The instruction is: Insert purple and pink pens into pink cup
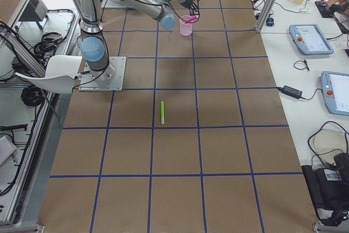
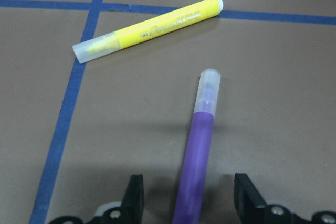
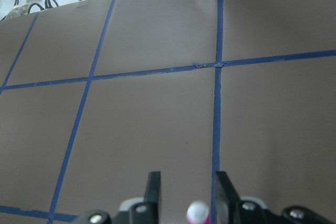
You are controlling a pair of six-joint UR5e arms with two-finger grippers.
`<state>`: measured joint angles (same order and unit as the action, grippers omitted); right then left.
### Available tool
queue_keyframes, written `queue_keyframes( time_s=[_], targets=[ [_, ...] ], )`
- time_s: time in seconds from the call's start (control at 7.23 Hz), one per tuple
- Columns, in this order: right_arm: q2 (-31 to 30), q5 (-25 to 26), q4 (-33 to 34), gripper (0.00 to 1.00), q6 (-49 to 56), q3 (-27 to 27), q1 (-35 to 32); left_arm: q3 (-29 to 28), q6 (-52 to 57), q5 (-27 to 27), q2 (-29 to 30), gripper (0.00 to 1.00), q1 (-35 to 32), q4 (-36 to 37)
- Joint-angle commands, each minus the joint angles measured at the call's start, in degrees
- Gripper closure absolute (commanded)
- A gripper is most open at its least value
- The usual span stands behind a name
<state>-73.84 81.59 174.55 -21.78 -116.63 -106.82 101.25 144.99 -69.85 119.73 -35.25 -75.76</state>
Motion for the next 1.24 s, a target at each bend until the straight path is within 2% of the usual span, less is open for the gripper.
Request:
queue_keyframes(
  time_s=[0.0, 0.14, 0.28, 0.41, 0.55, 0.69, 0.83, 0.97, 1.11],
  targets=[
    [0.0, 0.0, -1.6, 0.0, -2.7, 3.1, 1.6, 0.0, -0.1, 0.2, 0.2, 0.79, 0.1, 0.2],
    [-0.1, 0.0, -6.0, 0.0, -2.4, 3.5, 3.0, 0.0, -0.1, 0.1, 0.2, 0.99, 0.1, 0.2],
    [-0.3, -0.3, -9.9, 0.0, -1.7, 3.9, 5.9, -0.1, -0.3, -0.5, -0.3, 1.0, 0.0, 0.2],
    [-0.3, -2.7, -14.5, 0.0, -1.3, 5.7, 8.8, -0.3, -0.9, -0.5, -1.6, 1.0, 0.1, -1.0],
    [-0.9, -3.7, -22.5, 0.0, 1.0, 9.1, 10.4, -0.9, -1.7, -0.1, -2.9, 1.0, 0.0, -2.6],
    [-1.1, -3.3, -34.1, 0.0, 4.7, 13.7, 12.1, -2.6, -4.9, 0.2, -5.1, 1.0, -0.6, -6.0],
    [-1.0, -2.8, -49.4, 0.0, 6.8, 19.5, 14.1, -4.2, -9.1, 0.1, -8.0, 1.0, -2.0, -11.1],
    [-1.0, -1.8, -60.9, 0.0, 10.9, 24.7, 15.4, -4.7, -11.5, -0.3, -11.7, 1.0, -5.8, -13.0],
    [-0.7, 0.2, -67.2, 0.0, 14.5, 29.2, 17.0, -4.8, -17.1, -0.3, -15.9, 1.0, -9.5, -14.0]
  ],
)
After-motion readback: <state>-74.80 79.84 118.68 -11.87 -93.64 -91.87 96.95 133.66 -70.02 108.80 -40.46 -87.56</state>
